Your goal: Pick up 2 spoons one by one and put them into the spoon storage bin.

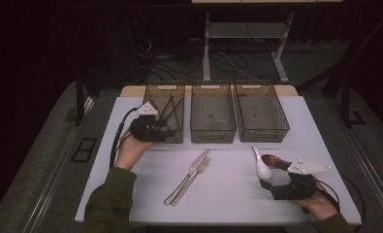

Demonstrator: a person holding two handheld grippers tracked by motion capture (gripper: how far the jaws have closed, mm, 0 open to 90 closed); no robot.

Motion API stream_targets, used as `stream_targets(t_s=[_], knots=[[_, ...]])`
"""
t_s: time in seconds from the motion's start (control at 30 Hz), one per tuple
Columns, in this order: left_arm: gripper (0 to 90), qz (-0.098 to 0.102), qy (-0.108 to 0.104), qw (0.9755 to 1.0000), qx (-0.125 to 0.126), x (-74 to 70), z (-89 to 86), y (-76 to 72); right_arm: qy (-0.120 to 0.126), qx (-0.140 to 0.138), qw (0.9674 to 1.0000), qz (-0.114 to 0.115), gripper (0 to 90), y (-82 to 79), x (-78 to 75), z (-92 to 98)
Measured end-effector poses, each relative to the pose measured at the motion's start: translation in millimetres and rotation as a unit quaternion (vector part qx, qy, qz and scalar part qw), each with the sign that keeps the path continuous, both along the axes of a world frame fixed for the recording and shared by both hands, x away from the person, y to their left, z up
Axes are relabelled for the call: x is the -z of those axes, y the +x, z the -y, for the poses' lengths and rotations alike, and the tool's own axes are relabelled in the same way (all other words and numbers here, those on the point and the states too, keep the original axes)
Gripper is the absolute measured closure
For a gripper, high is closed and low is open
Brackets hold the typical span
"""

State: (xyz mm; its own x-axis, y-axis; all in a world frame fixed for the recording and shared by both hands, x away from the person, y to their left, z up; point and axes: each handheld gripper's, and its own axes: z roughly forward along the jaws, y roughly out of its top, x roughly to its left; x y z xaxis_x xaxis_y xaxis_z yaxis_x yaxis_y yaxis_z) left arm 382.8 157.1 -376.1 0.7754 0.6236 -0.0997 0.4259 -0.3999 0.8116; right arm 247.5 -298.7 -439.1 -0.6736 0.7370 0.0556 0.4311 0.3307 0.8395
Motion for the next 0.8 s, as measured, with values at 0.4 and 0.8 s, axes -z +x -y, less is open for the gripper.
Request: stream_targets(t_s=[0.4, 0.8], knots=[[30.1, 0.010, -0.007, 0.9998, 0.013, 20.7, -6.1, -42.3, 0.001, -0.002, 1.0000, 0.000, 12.2, -0.4, -0.1, 0.0], [23.6, 0.016, -0.040, 0.9985, 0.032, 38.0, -12.3, -80.6, 0.001, -0.002, 1.0000, 0.001, 12.2, -1.6, -1.0, -1.0]])
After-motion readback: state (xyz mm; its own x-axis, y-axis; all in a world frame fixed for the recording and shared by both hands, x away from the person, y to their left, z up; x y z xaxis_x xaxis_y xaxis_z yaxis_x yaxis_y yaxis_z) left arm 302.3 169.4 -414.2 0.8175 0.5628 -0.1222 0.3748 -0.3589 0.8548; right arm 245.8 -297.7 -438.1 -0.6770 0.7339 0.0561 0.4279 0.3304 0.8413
